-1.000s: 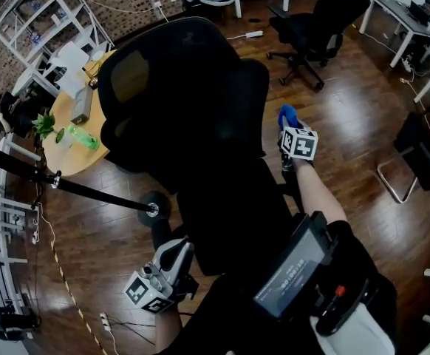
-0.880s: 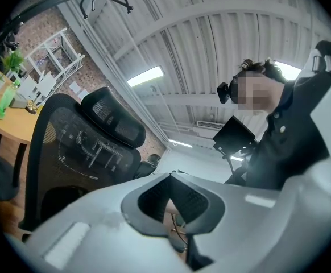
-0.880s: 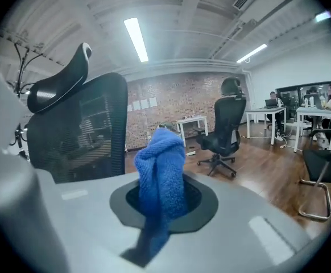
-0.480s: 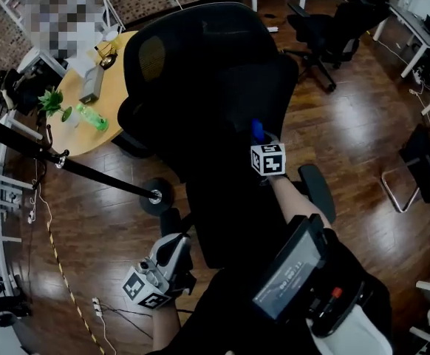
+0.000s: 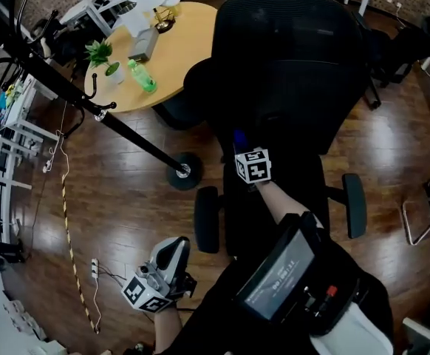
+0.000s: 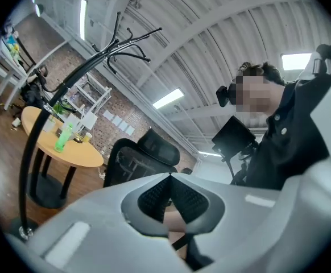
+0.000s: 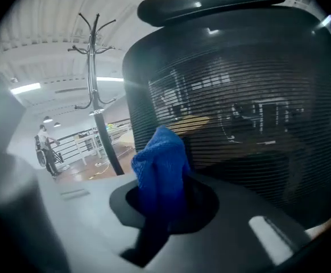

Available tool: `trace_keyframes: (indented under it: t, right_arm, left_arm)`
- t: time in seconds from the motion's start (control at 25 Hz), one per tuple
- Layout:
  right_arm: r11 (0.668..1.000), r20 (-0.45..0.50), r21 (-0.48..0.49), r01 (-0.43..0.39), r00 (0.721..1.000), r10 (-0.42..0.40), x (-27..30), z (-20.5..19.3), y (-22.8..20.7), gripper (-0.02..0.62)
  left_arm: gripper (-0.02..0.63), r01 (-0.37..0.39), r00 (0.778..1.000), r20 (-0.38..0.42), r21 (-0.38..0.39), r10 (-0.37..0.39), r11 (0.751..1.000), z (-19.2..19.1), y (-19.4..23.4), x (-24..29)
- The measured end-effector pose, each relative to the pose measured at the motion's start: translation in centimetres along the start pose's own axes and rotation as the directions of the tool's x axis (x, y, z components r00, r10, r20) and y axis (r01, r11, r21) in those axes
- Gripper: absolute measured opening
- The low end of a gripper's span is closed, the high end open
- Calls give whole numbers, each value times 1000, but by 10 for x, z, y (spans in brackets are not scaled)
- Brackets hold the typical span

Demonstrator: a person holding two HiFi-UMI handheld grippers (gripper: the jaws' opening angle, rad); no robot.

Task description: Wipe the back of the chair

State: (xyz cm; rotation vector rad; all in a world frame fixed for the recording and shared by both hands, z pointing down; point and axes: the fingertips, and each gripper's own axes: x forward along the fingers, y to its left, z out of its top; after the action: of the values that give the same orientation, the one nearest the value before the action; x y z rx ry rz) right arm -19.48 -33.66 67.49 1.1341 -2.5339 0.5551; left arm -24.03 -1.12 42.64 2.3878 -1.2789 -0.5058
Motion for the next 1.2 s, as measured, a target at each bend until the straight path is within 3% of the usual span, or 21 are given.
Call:
trace_keyframes:
  t: [0.12, 0.2, 0.32, 0.4, 0.48, 0.6, 0.68, 1.0, 1.2]
  right_arm:
    - [998, -24, -8, -67, 997, 67, 21, -4, 38, 29]
    - [983, -49, -45, -176, 984, 174, 28, -10, 73, 29]
    - [923, -92, -112, -368, 929, 359, 28, -19, 128, 29]
    - [899, -136, -120, -420, 904, 405, 29, -33, 136, 29]
    - [920, -181, -120, -373, 919, 349, 32, -53, 110, 29]
    - [974, -213, -106, -198, 962, 172, 30, -75, 29, 29]
    - [989, -223, -98, -110, 971, 86, 17, -82, -23, 29]
    - [994, -200, -9, 112, 973, -111, -61, -91, -175, 29]
    - [968, -231, -31, 249, 941, -249, -115, -92, -259, 29]
  left_arm:
    - [-6, -50, 999, 10, 3, 50, 999, 5, 8, -20]
    - [-6, -70, 997, 7, 2, 70, 998, 4, 12, -28]
    - [-6, -72, 997, 0, 2, 72, 997, 2, 15, -28]
    - [-6, -60, 998, -3, 7, 60, 998, -1, 14, -21]
    - [-6, -44, 999, -13, 10, 44, 999, -5, 12, -10]
    - [-6, -11, 999, -47, 7, 12, 1000, -13, 8, 10]
    - [-6, 13, 997, -76, 0, -12, 1000, -20, 5, 23]
    - [-6, 174, 973, -149, -34, -177, 984, -48, -23, 93]
    - [-6, 243, 946, -205, -56, -249, 968, -68, -38, 131]
